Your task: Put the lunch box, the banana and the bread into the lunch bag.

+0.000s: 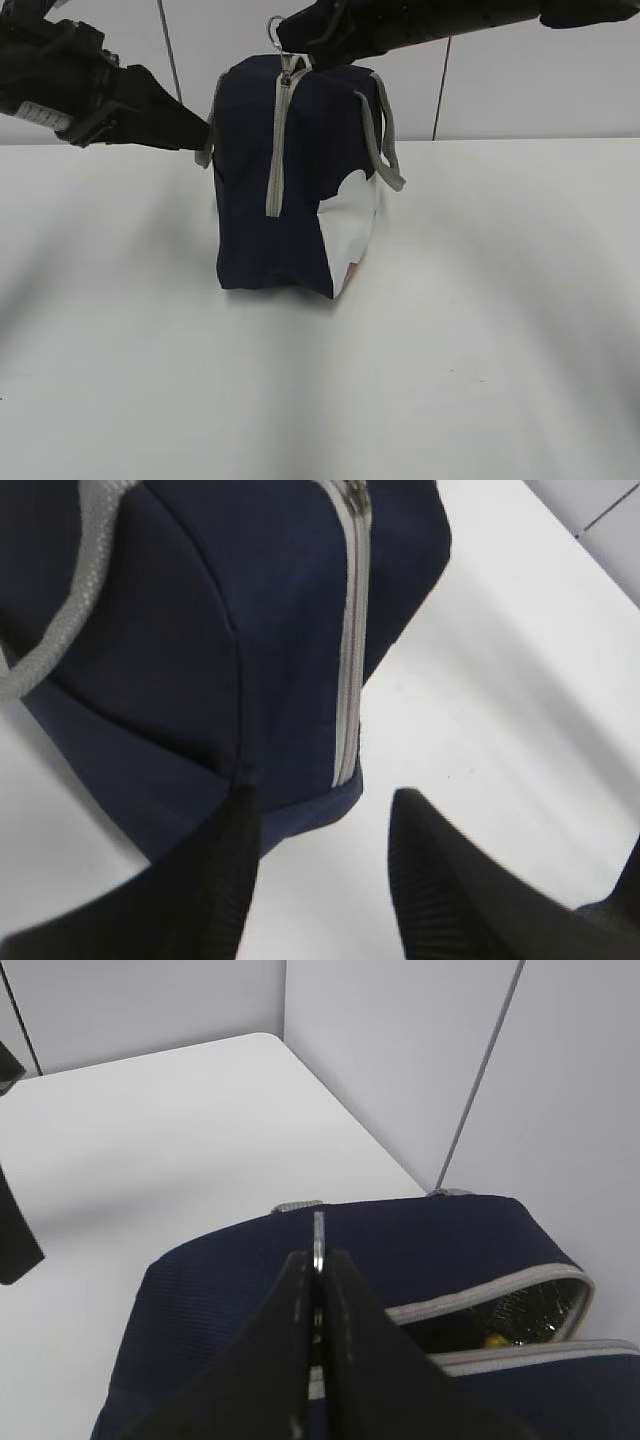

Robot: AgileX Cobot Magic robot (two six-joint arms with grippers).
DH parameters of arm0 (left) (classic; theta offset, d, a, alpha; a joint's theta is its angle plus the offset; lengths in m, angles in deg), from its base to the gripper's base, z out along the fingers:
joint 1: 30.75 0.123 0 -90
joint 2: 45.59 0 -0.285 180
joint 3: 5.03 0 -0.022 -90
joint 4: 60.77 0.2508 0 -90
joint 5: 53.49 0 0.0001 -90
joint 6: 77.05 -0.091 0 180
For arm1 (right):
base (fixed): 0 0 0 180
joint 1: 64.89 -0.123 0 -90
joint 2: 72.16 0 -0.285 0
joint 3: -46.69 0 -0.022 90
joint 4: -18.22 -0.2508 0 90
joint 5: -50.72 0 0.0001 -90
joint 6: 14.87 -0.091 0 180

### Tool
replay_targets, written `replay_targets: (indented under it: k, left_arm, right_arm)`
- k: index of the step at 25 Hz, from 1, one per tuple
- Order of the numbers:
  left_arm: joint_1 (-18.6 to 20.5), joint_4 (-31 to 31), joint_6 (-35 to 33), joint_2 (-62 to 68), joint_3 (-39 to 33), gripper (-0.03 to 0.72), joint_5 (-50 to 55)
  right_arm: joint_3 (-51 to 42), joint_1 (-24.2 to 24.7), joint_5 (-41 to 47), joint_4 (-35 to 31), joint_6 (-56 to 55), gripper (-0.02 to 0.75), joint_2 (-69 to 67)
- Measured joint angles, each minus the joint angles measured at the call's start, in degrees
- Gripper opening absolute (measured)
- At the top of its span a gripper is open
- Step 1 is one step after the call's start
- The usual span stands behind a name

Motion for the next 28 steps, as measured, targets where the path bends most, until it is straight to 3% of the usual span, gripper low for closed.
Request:
replay_targets:
  k: [21,28]
  left_arm:
    - [0.0,-19.03,-16.2,7.8,0.0,0.315,-7.26]
    - [0.0,-23.38,-17.82,10.24,0.0,0.305,-7.37]
  right_arm:
    - [0.7,0.0,-0.6,0.0,0.0,-0.016,-0.21]
    - [0.7,0.0,-1.12,0.0,0.0,-0.016,-0.21]
